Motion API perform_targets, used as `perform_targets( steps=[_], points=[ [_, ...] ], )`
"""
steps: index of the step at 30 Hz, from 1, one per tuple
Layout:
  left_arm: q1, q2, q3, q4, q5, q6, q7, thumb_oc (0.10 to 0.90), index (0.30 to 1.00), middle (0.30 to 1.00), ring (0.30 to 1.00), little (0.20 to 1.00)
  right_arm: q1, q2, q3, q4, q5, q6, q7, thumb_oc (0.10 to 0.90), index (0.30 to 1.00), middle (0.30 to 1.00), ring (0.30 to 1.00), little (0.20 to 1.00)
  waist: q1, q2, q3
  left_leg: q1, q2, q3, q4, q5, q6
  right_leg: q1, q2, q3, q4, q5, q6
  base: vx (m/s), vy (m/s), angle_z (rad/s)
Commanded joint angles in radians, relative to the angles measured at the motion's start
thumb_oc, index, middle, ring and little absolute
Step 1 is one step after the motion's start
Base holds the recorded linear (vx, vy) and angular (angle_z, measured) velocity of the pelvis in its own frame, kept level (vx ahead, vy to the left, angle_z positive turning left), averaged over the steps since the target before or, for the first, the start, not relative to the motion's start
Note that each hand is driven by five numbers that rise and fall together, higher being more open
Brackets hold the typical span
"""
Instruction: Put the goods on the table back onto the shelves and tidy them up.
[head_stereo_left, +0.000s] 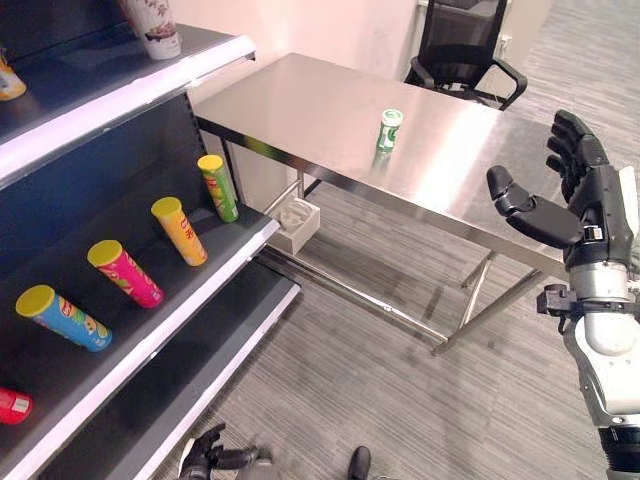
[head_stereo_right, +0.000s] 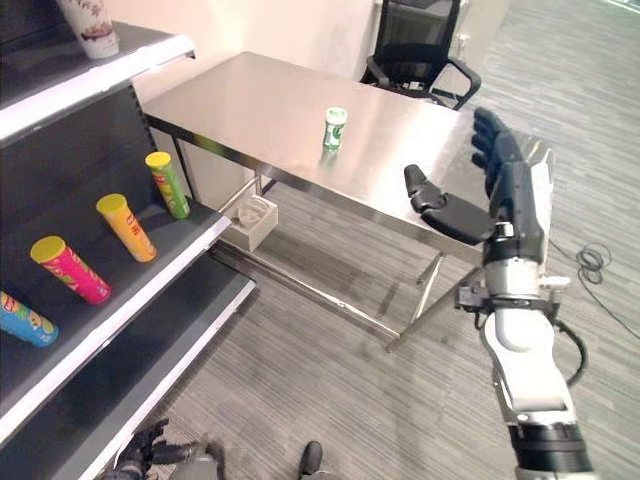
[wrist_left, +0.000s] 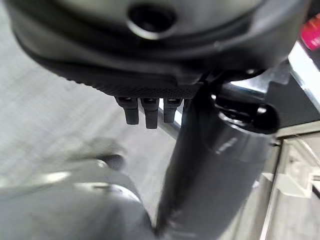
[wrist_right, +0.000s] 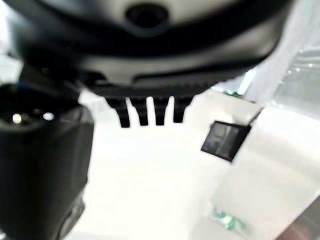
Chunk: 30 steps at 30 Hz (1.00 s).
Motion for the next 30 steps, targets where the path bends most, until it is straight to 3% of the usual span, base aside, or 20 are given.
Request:
perform_targets(
  steps=[1,3,4,10,11,13,17,18,19,20,21,22,28,29,30],
  points=[
    [0.000,0.065,-0.039,0.003,0.065,-0.016,0.004,0.800,0.900,0.900,0.900,0.900,-0.186,-0.053,-0.045,-0.022,-0.017,-0.094,-0.041,0.800,0.900,0.900,0.900,0.900,0.067,0.029,0.031,-0.054,-0.078,0.031,-0.237,0.217,-0.037,0.085,0.060,0.019,0.016,-0.116,0.109,0.23,-0.003,-0.57],
    [-0.004,0.067,-0.038,0.008,0.070,-0.016,0.000,0.800,0.900,0.900,0.900,0.900,-0.190,-0.056,-0.048,-0.027,-0.021,-0.093,-0.040,0.800,0.900,0.900,0.900,0.900,0.072,0.038,0.030,-0.046,-0.079,0.055,-0.245,0.235,-0.041,0.102,0.072,0.026,0.016,-0.125,0.104,0.31,0.026,-1.02],
    [0.007,0.066,-0.021,0.020,0.069,-0.019,0.004,0.800,0.900,0.900,0.900,0.900,-0.208,-0.034,-0.016,-0.021,-0.033,-0.086,-0.028,0.800,0.900,0.900,0.900,0.900,0.076,0.029,0.000,0.001,-0.093,0.044,-0.265,0.226,0.010,0.144,0.082,0.041,0.017,-0.164,0.101,0.29,0.053,-0.45],
    [0.010,0.062,-0.009,0.041,0.065,-0.017,0.010,0.800,0.900,0.900,0.900,0.900,-0.233,-0.026,0.010,-0.009,-0.037,-0.081,-0.025,0.800,0.900,0.900,0.900,0.900,0.078,0.017,-0.015,0.033,-0.095,0.060,-0.265,0.215,0.022,0.156,0.071,0.056,0.032,-0.186,0.103,0.18,0.059,-0.15],
    [0.020,0.062,0.006,0.050,0.056,-0.016,0.018,0.800,0.900,0.900,0.900,0.900,-0.266,0.002,0.044,0.006,-0.049,-0.074,-0.025,0.800,0.900,0.900,0.900,0.900,0.097,-0.009,-0.034,0.084,-0.103,0.100,-0.244,0.158,0.064,0.157,0.023,0.057,0.144,-0.224,0.127,0.43,0.201,0.04],
    [0.003,0.069,0.007,0.056,0.046,-0.013,0.030,0.800,0.900,0.900,0.900,0.900,-0.277,0.023,0.053,0.008,-0.078,-0.060,-0.022,0.800,0.900,0.900,0.900,0.900,0.089,-0.010,-0.019,0.146,-0.100,0.123,-0.243,0.113,0.094,0.061,-0.045,0.026,0.379,-0.177,0.190,0.31,0.173,-0.48],
    [0.003,0.069,0.007,0.056,0.046,-0.013,0.030,0.800,0.900,0.900,0.900,0.900,-0.277,0.023,0.053,0.008,-0.078,-0.060,-0.022,0.800,0.900,0.900,0.900,0.900,0.090,-0.010,-0.022,0.143,-0.099,0.124,-0.242,0.113,0.094,0.058,-0.045,0.027,0.380,-0.177,0.189,0.04,0.043,-0.22],
    [-0.005,0.079,-0.013,0.047,0.044,-0.012,0.034,0.800,0.900,0.900,0.900,0.900,-0.278,0.020,0.042,0.000,-0.088,-0.052,-0.019,0.800,0.900,0.900,0.900,0.900,0.054,0.009,0.002,0.208,-0.108,0.111,-0.254,0.081,0.120,-0.001,-0.099,-0.002,0.569,-0.110,0.212,0.24,0.198,-0.01],
    [-0.002,0.086,-0.016,0.038,0.044,-0.010,0.033,0.800,0.900,0.900,0.900,0.900,-0.268,0.026,0.030,0.007,-0.101,-0.049,-0.030,0.800,0.900,0.900,0.900,0.900,0.049,0.011,0.007,0.237,-0.118,0.104,-0.263,0.059,0.133,-0.020,-0.138,-0.022,0.615,-0.095,0.201,0.24,0.200,-0.08],
    [-0.001,0.086,-0.016,0.037,0.044,-0.010,0.033,0.800,0.900,0.900,0.900,0.900,-0.267,0.027,0.030,0.007,-0.101,-0.049,-0.030,0.800,0.900,0.900,0.900,0.900,0.048,0.007,0.009,0.240,-0.123,0.103,-0.262,0.057,0.134,-0.019,-0.144,-0.021,0.623,-0.101,0.204,0.09,0.062,-0.08],
    [-0.001,0.087,-0.016,0.037,0.044,-0.010,0.033,0.800,0.900,0.900,0.900,0.900,-0.267,0.027,0.030,0.006,-0.101,-0.049,-0.030,0.800,0.900,0.900,0.900,0.900,0.048,0.006,0.010,0.240,-0.124,0.103,-0.262,0.057,0.134,-0.019,-0.145,-0.020,0.624,-0.102,0.204,0.21,-0.099,0.22],
    [0.002,0.095,-0.008,0.023,0.051,-0.009,0.033,0.800,0.900,0.900,0.900,0.900,-0.253,0.034,0.016,0.001,-0.092,-0.043,-0.020,0.800,0.900,0.900,0.900,0.900,0.062,0.015,-0.003,0.255,-0.103,0.069,-0.269,0.031,0.115,-0.026,-0.234,-0.047,0.423,-0.089,0.180,0.20,-0.102,0.11],
    [0.002,0.095,-0.008,0.023,0.051,-0.009,0.033,0.800,0.900,0.900,0.900,0.900,-0.253,0.034,0.016,0.001,-0.092,-0.043,-0.020,0.800,0.900,0.900,0.900,0.900,0.061,0.016,-0.003,0.256,-0.103,0.068,-0.269,0.031,0.115,-0.025,-0.233,-0.048,0.421,-0.088,0.180,0.08,-0.055,0.10],
    [-0.012,0.099,-0.014,0.036,0.077,-0.008,0.033,0.800,0.900,0.900,0.900,0.900,-0.234,0.029,-0.002,-0.006,-0.096,-0.039,-0.028,0.800,0.900,0.900,0.900,0.900,0.053,-0.004,-0.005,0.278,-0.102,0.017,-0.276,-0.001,0.091,-0.102,-0.259,0.076,0.158,0.069,0.238,0.35,-0.285,-0.05],
    [-0.018,0.105,-0.014,0.034,0.086,-0.008,0.034,0.800,0.900,0.900,0.900,0.900,-0.217,0.023,-0.017,-0.018,-0.107,-0.034,-0.031,0.800,0.900,0.900,0.900,0.900,0.047,-0.007,-0.005,0.286,-0.098,-0.002,-0.276,-0.012,0.083,-0.119,-0.258,0.109,0.095,0.102,0.252,0.35,-0.285,-0.24]
  ],
)
